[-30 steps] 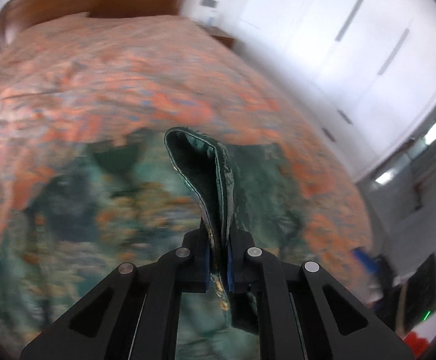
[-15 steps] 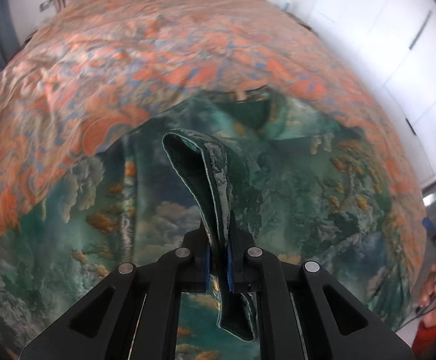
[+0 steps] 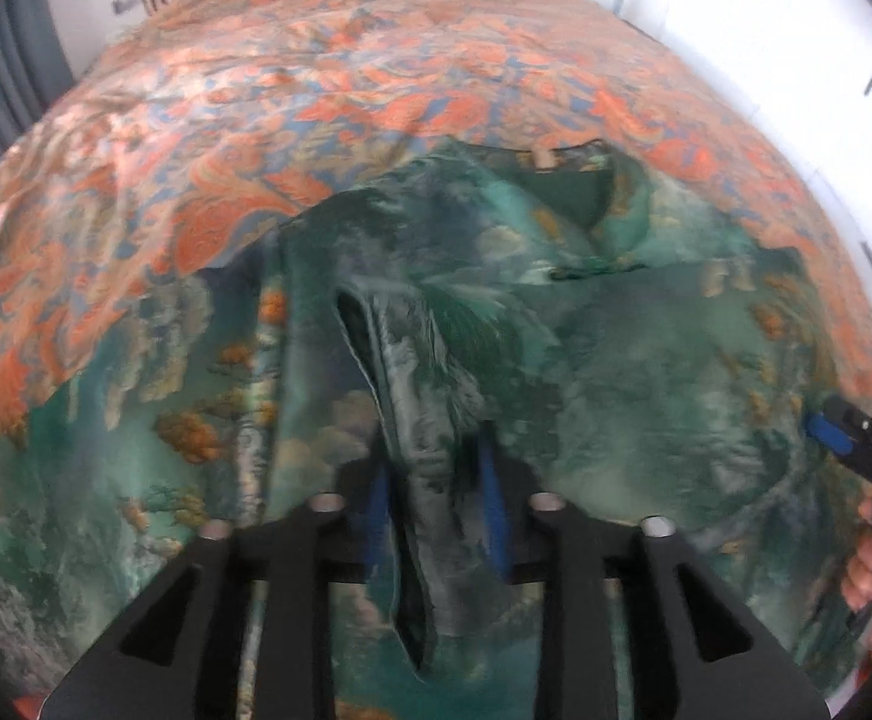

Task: Fold large clothes

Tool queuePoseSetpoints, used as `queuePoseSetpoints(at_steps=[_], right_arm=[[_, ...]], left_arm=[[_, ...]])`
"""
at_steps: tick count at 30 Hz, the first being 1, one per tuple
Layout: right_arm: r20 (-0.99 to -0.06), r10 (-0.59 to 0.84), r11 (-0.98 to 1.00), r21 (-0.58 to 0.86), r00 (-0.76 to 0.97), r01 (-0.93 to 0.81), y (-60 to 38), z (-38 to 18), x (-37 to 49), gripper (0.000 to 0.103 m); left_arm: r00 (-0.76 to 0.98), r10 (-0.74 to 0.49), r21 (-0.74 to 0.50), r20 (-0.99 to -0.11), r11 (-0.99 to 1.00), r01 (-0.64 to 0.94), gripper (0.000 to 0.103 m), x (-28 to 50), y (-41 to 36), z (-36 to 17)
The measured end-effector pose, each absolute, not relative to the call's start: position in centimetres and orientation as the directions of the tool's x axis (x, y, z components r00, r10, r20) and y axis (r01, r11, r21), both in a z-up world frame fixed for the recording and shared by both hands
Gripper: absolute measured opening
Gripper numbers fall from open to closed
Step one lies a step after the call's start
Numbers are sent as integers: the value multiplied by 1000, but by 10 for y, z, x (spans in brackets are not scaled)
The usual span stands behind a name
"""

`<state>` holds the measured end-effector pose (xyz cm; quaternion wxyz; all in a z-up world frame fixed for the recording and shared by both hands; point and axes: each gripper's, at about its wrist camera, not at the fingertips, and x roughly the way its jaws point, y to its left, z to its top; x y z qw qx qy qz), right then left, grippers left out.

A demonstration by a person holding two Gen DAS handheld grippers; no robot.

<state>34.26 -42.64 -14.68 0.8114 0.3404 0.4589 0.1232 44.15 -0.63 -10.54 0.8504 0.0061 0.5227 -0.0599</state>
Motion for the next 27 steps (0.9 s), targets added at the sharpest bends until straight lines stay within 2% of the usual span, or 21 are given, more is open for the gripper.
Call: queuePoseSetpoints(at_steps=[2, 3, 7, 9, 18, 23, 27], right_arm=[[-697, 479, 765, 629, 534, 135, -419, -157, 348, 74], [-708, 460, 781, 610, 535, 136, -414, -157, 349, 75], [-748, 392, 842, 527, 535, 119, -395, -152, 351, 75], [-757, 366, 869, 486, 542, 93, -387, -148, 349, 75], [-773, 299, 937, 349, 559, -19, -374, -113, 307, 75], [-805, 256, 965, 246, 536, -91, -383, -101, 267, 75], [-861, 175, 983, 123, 478, -139, -384, -116, 235, 75]], left_arm=[[453, -75, -35, -888, 995, 96, 57, 439, -1, -109], [458, -76, -37, -886, 995, 93, 60, 436, 2, -111], [460, -74, -41, -885, 996, 82, 63, 424, 13, -114], [469, -75, -40, -880, 996, 84, 68, 414, 15, -113], [539, -127, -3, -833, 974, 225, 81, 352, -11, -94], [524, -247, -115, -815, 956, 271, 86, 302, -17, -101], [509, -251, -106, -824, 949, 296, 86, 267, -25, -117]])
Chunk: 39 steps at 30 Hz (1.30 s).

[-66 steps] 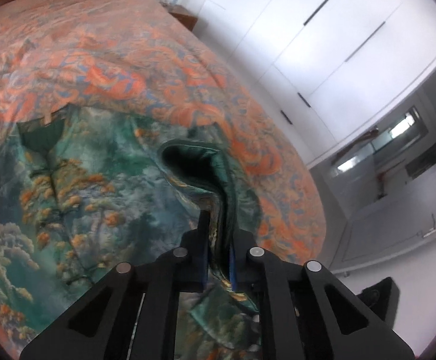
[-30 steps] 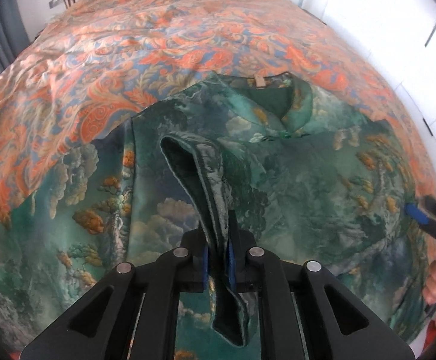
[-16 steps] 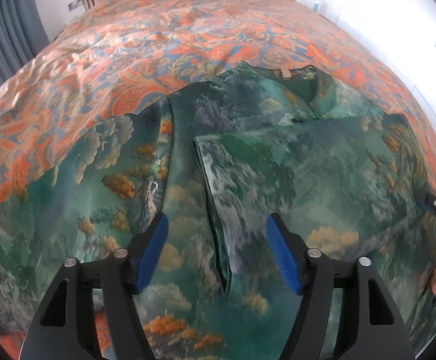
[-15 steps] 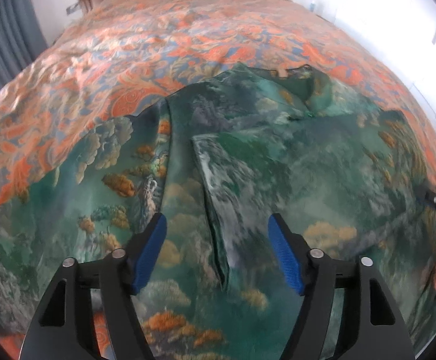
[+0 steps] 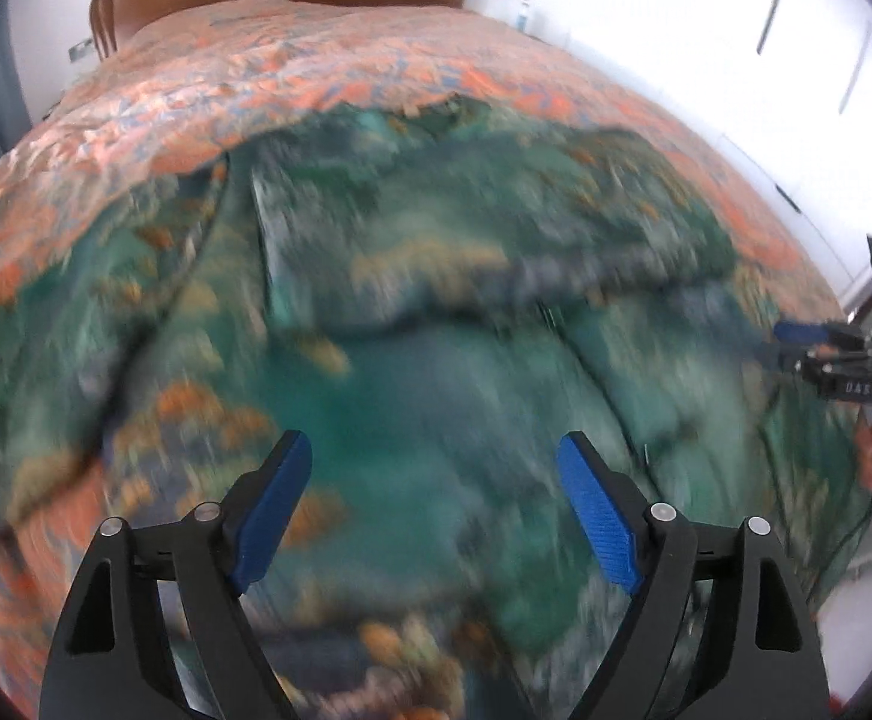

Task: Fold large clothes

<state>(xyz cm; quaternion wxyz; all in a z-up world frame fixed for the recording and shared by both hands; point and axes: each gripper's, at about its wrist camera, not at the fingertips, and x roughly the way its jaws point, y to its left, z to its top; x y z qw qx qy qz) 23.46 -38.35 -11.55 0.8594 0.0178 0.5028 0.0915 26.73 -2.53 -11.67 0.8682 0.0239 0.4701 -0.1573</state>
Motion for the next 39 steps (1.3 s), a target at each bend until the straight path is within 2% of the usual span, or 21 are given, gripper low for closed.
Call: queuePoseSetpoints(at_steps=[4, 9, 18, 26, 32, 35, 39], right_arm=[[-874, 129, 988, 73, 468, -137, -396, -125, 202, 75], [-863, 147, 989, 134, 483, -62, -417, -121, 166, 75], [-828, 118, 991, 135, 548, -10, -415, -97, 130, 75], [-793, 151, 988, 134, 590, -73, -375, -82, 118, 75], [-765, 201, 979, 180, 612, -95, -353, -76, 115, 75], [-756, 221, 975, 185, 617, -123, -342, -75, 114, 75], [-748, 249, 968, 201, 616, -148, -334, -73, 110, 75]], left_arm=[[547, -177, 1, -818, 951, 309, 86, 226, -33, -132], [553, -144, 47, -821, 948, 316, 87, 199, -32, -145], [553, -129, 55, -823, 951, 303, 93, 167, -23, -153], [583, -187, -28, -790, 962, 271, 93, 152, -6, -126], [620, -180, -77, -763, 979, 190, 95, 162, 33, -109], [620, -127, -75, -774, 991, 109, 95, 178, 69, -112], [633, -71, -148, -771, 987, -70, 95, 192, 132, -109]])
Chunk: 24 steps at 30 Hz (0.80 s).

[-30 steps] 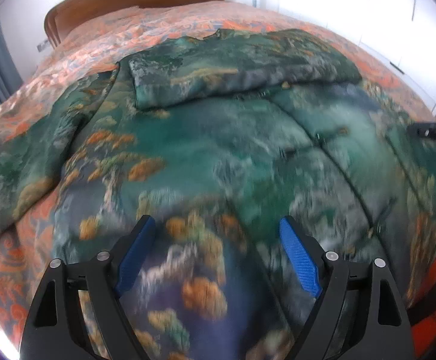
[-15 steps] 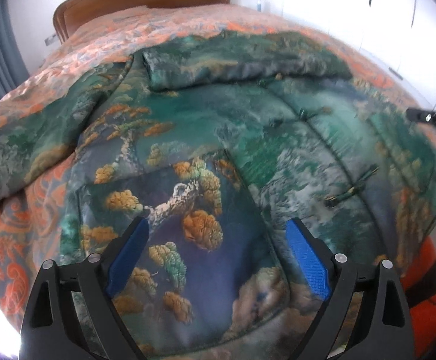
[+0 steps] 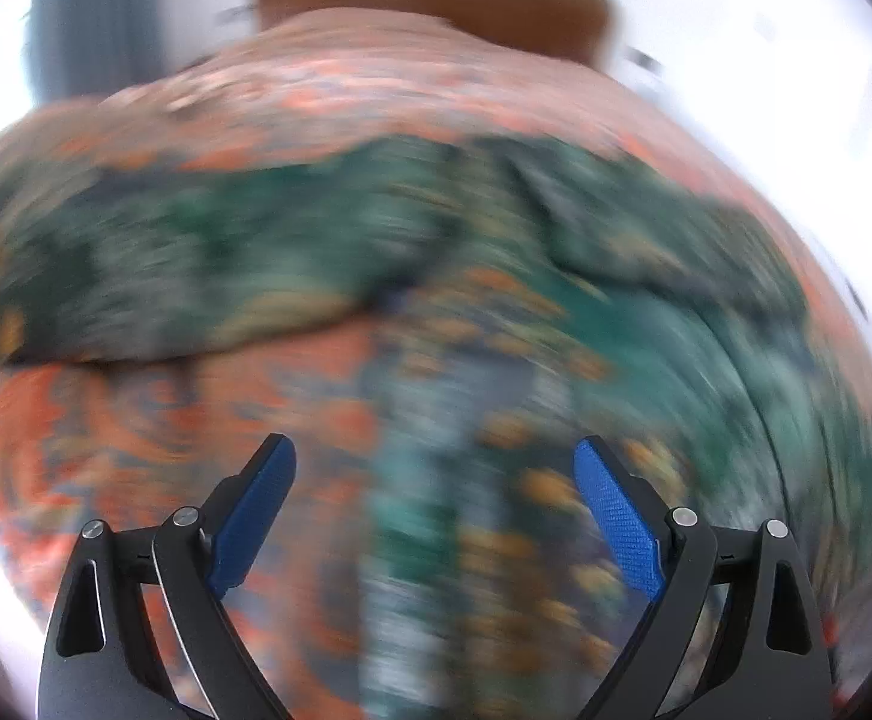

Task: Fold large clothes

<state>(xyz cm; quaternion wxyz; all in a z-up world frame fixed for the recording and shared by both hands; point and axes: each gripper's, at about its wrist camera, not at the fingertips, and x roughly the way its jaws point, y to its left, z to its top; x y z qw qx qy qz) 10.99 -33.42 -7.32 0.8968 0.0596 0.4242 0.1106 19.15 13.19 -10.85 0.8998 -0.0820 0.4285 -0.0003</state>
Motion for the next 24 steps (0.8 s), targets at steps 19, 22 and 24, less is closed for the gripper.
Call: queuePoseSetpoints(at_steps=[19, 22, 24], right_arm=[[-722, 295, 952, 278, 626, -128, -341, -76, 107, 75], [-720, 305, 949, 288, 624, -132, -339, -75, 110, 75], [-716, 311, 946, 294, 625, -135, -336, -74, 110, 75]], left_arm=[[634, 170, -230, -754, 836, -498, 95, 195, 288, -105], [636, 219, -235, -740, 802, -550, 95, 205, 306, -107], [641, 236, -257, -731, 774, -578, 94, 208, 313, -107]])
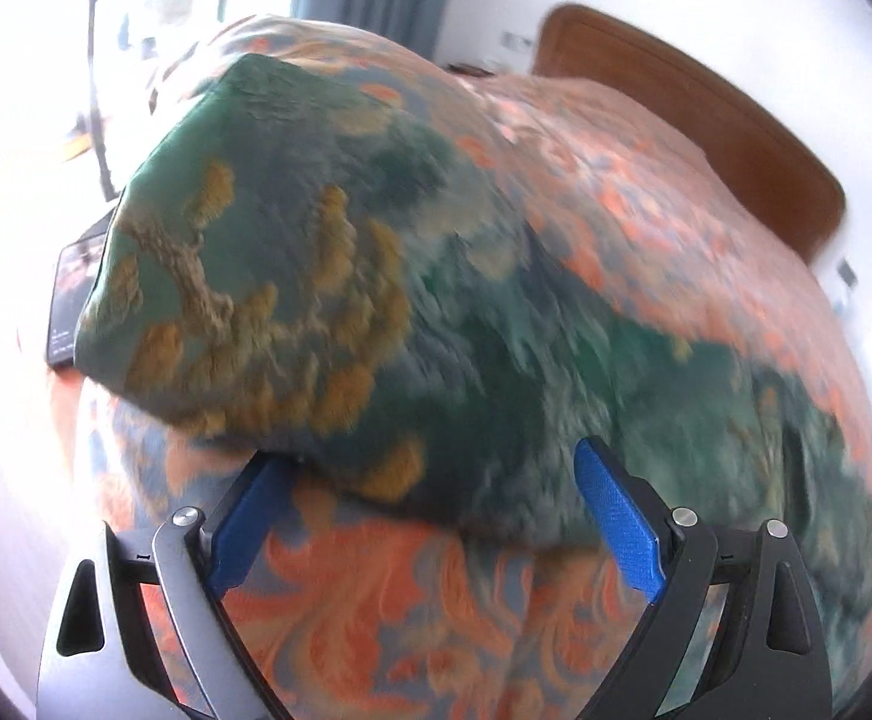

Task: Fold large clothes

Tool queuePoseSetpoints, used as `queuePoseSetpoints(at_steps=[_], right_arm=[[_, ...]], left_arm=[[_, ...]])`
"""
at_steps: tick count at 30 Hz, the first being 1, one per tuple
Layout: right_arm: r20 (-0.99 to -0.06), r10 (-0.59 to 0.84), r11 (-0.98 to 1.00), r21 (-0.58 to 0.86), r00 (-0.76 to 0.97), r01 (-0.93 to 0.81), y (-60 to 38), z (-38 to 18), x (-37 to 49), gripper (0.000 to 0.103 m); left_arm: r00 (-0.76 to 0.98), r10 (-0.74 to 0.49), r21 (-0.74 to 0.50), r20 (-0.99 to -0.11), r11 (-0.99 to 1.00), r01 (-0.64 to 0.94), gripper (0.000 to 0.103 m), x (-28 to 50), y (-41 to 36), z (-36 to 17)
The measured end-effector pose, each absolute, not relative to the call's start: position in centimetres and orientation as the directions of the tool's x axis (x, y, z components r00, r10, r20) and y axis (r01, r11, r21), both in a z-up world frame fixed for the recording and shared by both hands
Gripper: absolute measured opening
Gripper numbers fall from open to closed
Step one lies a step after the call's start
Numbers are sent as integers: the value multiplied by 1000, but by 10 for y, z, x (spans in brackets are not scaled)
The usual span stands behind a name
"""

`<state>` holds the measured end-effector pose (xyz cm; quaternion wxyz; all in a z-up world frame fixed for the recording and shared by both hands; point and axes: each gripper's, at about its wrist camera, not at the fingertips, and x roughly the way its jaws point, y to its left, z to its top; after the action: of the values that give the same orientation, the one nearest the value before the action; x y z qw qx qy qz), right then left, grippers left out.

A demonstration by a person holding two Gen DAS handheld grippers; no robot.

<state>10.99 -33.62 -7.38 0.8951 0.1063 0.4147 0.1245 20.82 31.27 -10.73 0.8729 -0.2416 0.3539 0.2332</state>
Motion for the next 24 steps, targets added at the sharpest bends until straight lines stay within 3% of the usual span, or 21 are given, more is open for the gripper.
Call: queuePoseSetpoints(at_steps=[3, 6, 8, 9, 10, 13, 17, 21, 24], right_arm=[[-715, 319, 944, 295, 622, -145, -332, -73, 108, 75], [-716, 320, 945, 286, 620, -157, -329, -73, 107, 75], [-719, 317, 947, 279, 618, -162, -328, -75, 107, 75], [-722, 320, 946, 280, 614, -163, -327, -76, 107, 75], [-723, 323, 945, 283, 611, -164, -327, -77, 107, 75], [-720, 332, 941, 295, 610, -165, -326, -77, 107, 75], [-702, 346, 934, 317, 622, -162, -327, -72, 104, 75], [-689, 347, 933, 321, 636, -162, -327, -64, 107, 75], [-679, 339, 936, 316, 651, -158, -328, -57, 110, 75]], left_arm=[[645, 297, -242, -704, 753, -612, 91, 210, 307, -101], [641, 386, -174, -664, 754, -634, 65, 214, 292, -89], [621, 424, -131, -659, 748, -650, 37, 219, 285, -84], [609, 439, -110, -661, 746, -657, 30, 222, 283, -81], [602, 450, -94, -660, 746, -660, 13, 225, 280, -78], [620, 460, -59, -635, 772, -633, 8, 225, 264, -61], [725, 438, 93, -532, 881, -464, 8, 234, 191, -25], [840, 325, 290, -434, 933, -211, 8, 236, 83, -10], [864, 207, 343, -459, 938, -43, 8, 241, 20, -19]])
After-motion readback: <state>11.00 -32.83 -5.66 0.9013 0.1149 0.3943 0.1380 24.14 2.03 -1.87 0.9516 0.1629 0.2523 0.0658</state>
